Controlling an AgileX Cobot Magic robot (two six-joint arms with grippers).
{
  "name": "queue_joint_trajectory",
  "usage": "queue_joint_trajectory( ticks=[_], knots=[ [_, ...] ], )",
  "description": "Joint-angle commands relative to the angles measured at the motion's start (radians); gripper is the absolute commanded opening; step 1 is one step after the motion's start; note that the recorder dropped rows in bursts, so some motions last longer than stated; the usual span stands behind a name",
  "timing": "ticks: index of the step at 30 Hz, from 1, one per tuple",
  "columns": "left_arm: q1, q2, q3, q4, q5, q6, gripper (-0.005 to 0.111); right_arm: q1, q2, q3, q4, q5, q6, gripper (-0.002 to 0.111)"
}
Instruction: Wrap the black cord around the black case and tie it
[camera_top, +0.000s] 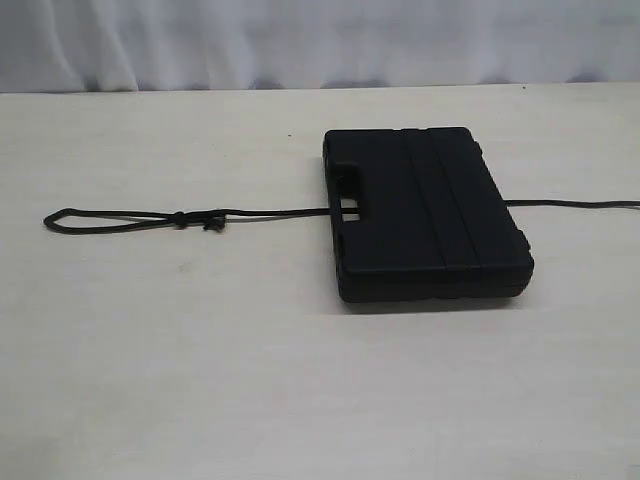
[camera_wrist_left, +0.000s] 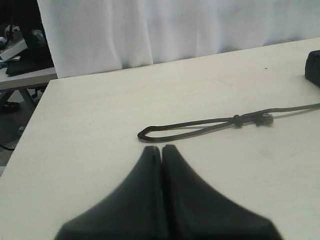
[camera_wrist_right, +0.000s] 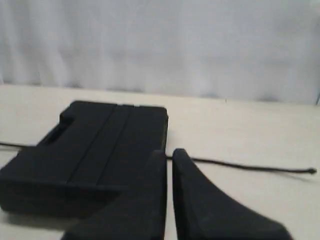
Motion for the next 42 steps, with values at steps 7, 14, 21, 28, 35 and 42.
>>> queue_joint_trajectory(
  ticks=[7,14,21,28,35,42],
  knots=[
    [-0.008,-0.003,0.002,-0.007,-0.012,0.002,0.0,0.003,-0.005,0.003,-0.002,-0.567,0.022,0.004],
    [-0.008,-0.003,0.002,-0.007,-0.012,0.002,0.0,0.003,-0.005,-0.005,-0.033,-0.935,0.458,0.004],
    [-0.008,-0.003,0.002,-0.007,-0.012,0.002,0.0,0.003,0.16,-0.57,-0.4,-0.02,0.534,0.005],
    [-0.008,-0.003,0.002,-0.007,-0.012,0.002,0.0,0.003,0.632,-0.956,-0.37,0.38,0.373,0.058],
    [-0.008,-0.003,0.002,-0.007,-0.012,0.002,0.0,0.003,0.993,-1.213,-0.319,0.738,0.254,0.061],
    [-0.008,-0.003,0.002,-0.007,-0.012,0.002,0.0,0.051,1.335,-1.527,-0.332,1.038,0.197,0.061]
  ],
)
